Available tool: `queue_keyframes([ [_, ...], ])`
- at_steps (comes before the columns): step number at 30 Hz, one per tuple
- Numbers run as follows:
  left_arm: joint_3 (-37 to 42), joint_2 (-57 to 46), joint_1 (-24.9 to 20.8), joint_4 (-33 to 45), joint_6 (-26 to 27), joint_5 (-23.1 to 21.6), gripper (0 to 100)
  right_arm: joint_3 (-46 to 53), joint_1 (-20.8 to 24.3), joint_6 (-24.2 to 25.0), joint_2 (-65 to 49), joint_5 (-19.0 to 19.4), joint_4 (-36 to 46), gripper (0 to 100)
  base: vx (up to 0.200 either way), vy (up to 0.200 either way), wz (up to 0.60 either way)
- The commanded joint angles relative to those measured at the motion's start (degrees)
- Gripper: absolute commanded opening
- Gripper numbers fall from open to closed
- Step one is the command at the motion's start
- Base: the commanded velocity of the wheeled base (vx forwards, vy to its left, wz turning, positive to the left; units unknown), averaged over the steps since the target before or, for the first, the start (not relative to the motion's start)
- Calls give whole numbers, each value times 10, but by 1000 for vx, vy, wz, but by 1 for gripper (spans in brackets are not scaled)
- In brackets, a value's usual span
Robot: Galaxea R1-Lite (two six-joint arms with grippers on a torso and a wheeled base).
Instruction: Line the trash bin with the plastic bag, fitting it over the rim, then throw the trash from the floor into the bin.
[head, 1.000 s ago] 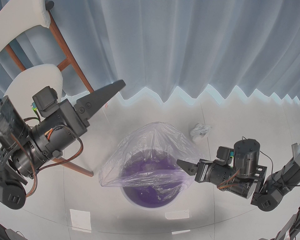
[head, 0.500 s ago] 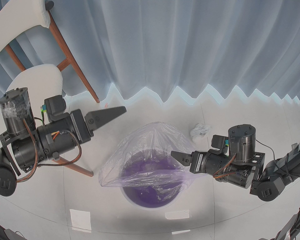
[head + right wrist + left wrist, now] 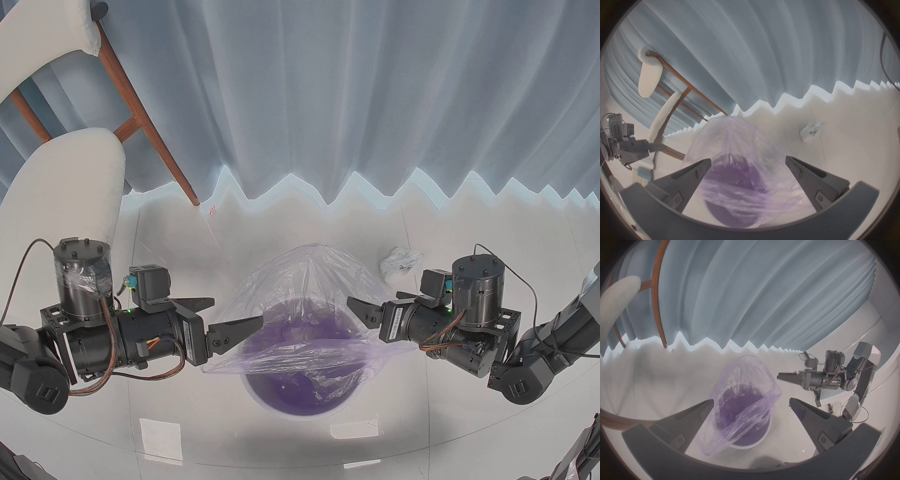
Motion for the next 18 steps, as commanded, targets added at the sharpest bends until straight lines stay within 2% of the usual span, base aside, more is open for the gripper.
queue_keyframes([
  [1, 7, 47, 21, -1, 1, 1, 100, 11, -24, -33, 59, -19, -73, 100, 0, 0, 0],
  [4, 5, 66, 21, -15, 2, 3, 100, 27, -25, -46, 81, -20, -142, 100, 0, 0, 0],
  [7, 8, 101, 15, -61, 5, 7, 100, 32, -25, -60, 104, -21, -198, 100, 0, 0, 0],
  [13, 16, 153, 16, -172, 2, 42, 100, 32, -37, -60, 112, -26, -212, 100, 0, 0, 0],
  [18, 17, 177, 18, -209, -3, 56, 100, 31, -49, -60, 113, -25, -212, 100, 0, 0, 0],
])
